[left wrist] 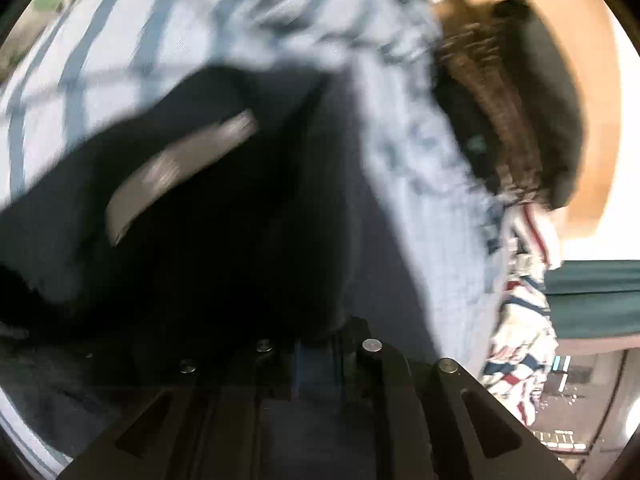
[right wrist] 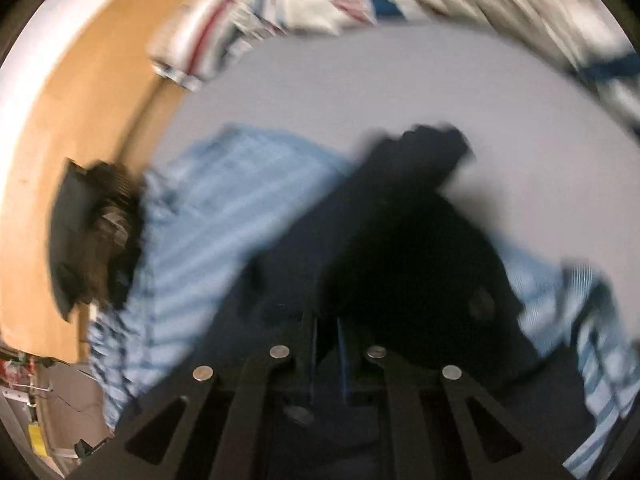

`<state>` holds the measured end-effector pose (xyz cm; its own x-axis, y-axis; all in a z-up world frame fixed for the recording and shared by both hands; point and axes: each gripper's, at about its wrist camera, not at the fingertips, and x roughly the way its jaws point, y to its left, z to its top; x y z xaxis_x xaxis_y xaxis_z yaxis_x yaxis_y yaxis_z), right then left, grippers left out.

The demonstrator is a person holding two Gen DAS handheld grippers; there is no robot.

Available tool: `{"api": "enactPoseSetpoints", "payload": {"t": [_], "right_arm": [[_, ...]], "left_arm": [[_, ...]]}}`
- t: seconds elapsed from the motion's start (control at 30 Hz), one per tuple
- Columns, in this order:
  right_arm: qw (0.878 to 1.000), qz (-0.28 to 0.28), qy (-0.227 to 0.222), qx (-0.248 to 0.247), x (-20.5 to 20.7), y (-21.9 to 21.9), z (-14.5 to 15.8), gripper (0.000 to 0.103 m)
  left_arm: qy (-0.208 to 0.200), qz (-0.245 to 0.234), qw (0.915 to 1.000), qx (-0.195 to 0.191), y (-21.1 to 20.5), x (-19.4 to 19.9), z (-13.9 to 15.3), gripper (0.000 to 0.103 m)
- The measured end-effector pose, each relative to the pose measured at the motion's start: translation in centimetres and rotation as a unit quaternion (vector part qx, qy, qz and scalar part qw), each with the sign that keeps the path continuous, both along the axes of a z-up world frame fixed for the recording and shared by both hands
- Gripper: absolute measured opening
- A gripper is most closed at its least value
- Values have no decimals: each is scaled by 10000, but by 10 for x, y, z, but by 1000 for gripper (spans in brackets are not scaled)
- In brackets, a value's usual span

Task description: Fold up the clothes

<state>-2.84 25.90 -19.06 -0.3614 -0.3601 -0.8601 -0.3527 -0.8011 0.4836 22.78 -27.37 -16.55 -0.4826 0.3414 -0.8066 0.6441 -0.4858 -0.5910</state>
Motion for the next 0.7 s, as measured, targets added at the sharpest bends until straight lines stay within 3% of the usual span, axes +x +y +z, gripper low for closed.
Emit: {"api": "enactPoseSetpoints", "payload": {"t": [0.07, 0.13, 0.17, 0.2, 0.27, 0.3, 0.33, 0.4, 0.47, 0.53, 0.6, 0.7], "right_arm": [[9994, -208, -214, -170, 8, 8, -23, 9], [9990, -309, -94, -293, 16, 14, -27, 10], [9992, -287, -74, -281, 16, 14, -25, 14], [9991, -318, -75, -270, 16, 16, -22, 26], [9985, -474, -100, -240, 20, 25, -13, 33], [9980, -577, -104, -252, 22, 31, -8, 46], [9970, -722, -78, -280, 27, 39, 1, 50], [9953, -938, 24, -257, 34, 52, 15, 54], [9944, -1024, 180, -175, 36, 61, 29, 56], [9941, -1023, 348, -68, 30, 63, 39, 56], [9939, -1037, 383, -39, 19, 63, 43, 59], [9953, -919, 272, 118, -12, 60, 39, 59]], "left_arm": [[18, 101, 9999, 79, 0, 9, -8, 12], [97, 213, 9995, 201, -2, 15, -10, 12], [112, 271, 9992, 285, -3, 18, -11, 14], [94, 363, 9984, 425, -5, 20, -13, 15], [83, 602, 9958, 681, -11, 25, -14, 19], [160, 794, 9944, 683, -12, 32, -9, 19], [241, 988, 9925, 677, -14, 39, -4, 19], [436, 1340, 9891, 423, -20, 50, 11, 27], [631, 1688, 9835, 160, -26, 61, 27, 54], [905, 1635, 9824, 15, -22, 56, 45, 64], [1182, 1568, 9805, -126, -17, 51, 63, 66], [703, 530, 9945, -565, 13, 2, 73, 66]]}}
